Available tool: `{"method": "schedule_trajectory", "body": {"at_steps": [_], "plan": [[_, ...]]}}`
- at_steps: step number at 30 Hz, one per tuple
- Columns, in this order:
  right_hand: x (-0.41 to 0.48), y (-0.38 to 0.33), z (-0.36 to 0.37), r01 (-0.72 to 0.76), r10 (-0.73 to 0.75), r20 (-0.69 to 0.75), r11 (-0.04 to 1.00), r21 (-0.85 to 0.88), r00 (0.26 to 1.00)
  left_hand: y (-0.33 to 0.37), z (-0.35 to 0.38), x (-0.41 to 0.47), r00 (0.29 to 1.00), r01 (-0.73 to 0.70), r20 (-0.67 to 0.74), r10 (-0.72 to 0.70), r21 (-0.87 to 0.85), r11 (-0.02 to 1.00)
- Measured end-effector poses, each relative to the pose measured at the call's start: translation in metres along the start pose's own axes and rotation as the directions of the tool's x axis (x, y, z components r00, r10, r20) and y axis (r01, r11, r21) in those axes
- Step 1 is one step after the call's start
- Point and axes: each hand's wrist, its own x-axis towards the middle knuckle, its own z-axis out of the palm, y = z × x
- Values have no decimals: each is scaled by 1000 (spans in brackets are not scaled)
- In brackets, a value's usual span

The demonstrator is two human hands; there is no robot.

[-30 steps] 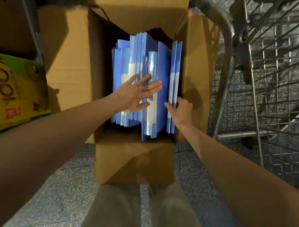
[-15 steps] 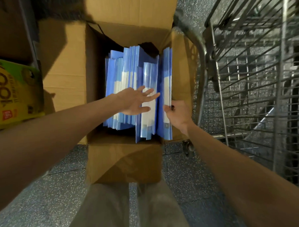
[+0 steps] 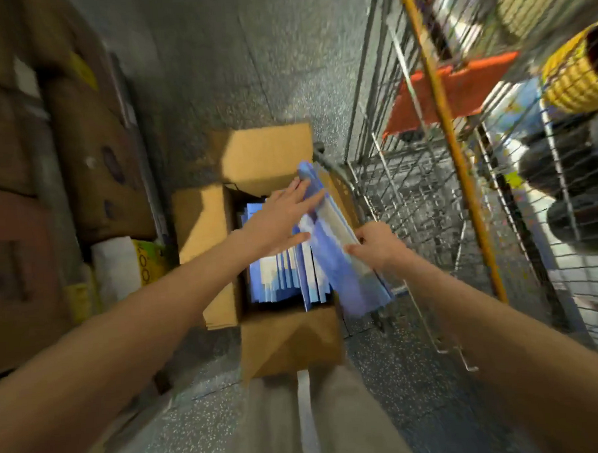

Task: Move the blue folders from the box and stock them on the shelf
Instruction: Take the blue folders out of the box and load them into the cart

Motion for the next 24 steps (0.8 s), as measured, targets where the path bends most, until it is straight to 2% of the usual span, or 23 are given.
{"method": "schedule_trajectory", "body": {"at_steps": [5, 11, 15, 18, 20, 22, 24], "plan": [[-81, -50, -72, 184, -159, 121, 955, -232, 980, 35, -88, -29, 992, -102, -68, 105, 50, 994], [-171, -81, -135, 340, -298, 181, 897, -281, 937, 82, -169, -64, 992, -126, 4, 126, 106, 986], [-210, -80, -161, 395, -372, 130, 874, -285, 919, 111, -197, -82, 992, -126, 24, 124, 108, 986], [-235, -74, -178, 374, -382, 29, 880, -294, 924, 126, -206, -88, 991, -111, -63, 119, 127, 986], [-247, -69, -189, 355, -405, -126, 886, -297, 906, 135, -212, -90, 988, -57, -139, 71, 103, 993], [-261, -59, -202, 332, -419, -342, 899, -286, 841, 150, -224, -94, 978, 7, -206, 2, 45, 999], [-274, -49, -212, 268, -365, -562, 930, -251, 742, 163, -233, -96, 963, 62, -260, -73, -52, 997]]}}
